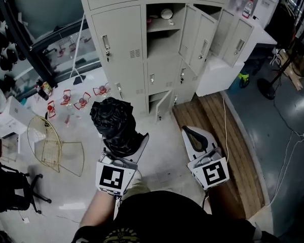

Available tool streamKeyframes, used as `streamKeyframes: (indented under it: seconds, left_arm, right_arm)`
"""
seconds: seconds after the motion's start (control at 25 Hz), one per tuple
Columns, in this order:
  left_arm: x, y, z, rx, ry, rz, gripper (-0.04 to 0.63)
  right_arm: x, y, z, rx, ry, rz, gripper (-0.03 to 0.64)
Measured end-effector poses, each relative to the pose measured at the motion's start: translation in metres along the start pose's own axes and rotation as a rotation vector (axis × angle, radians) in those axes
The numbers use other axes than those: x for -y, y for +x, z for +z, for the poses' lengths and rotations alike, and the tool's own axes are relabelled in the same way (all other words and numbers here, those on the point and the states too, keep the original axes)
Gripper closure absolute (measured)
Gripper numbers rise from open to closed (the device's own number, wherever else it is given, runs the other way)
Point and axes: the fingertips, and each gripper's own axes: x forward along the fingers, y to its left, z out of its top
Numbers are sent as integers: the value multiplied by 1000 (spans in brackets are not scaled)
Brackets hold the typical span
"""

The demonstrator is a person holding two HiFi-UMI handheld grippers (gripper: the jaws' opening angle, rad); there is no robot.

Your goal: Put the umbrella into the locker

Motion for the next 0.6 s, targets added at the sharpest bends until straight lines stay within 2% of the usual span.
streamKeyframes:
  seconds: [0.28, 0.6]
  left_arm:
    - [-51, 24, -2, 37, 40, -42, 287]
    - [-109, 52, -14, 47, 27, -95, 287]
  right_arm:
    - [0, 55, 14, 28, -33, -26, 596]
    - [5, 122, 16, 12, -43, -67, 595]
